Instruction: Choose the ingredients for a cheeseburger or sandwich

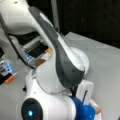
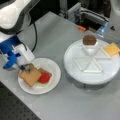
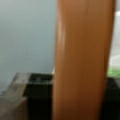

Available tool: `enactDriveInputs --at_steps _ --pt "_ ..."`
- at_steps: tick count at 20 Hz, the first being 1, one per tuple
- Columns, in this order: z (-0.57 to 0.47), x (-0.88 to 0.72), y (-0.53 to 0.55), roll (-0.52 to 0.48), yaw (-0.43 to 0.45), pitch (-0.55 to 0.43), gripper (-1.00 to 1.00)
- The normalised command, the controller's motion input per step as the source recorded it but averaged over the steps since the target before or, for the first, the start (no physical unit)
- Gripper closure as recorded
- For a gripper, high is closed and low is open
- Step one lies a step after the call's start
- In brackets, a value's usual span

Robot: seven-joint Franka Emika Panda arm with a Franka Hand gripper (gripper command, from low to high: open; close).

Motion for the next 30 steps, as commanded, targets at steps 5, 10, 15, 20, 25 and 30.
enactDriveInputs --at_steps 5,10,15,20,25,30 --pt "-0.09 -0.21 -0.05 0.012 0.216 -0.033 1.0" --pt "-0.13 -0.29 -0.01 -0.086 0.216 -0.034 1.0" --pt "-0.08 -0.28 0.08 -0.11 0.156 -0.036 1.0" --pt "-0.04 -0.26 0.12 -0.009 0.09 -0.097 1.0" --pt "-0.01 -0.26 0.17 0.072 0.021 -0.142 1.0" --pt "-0.01 -0.23 0.16 0.062 -0.001 -0.159 1.0"
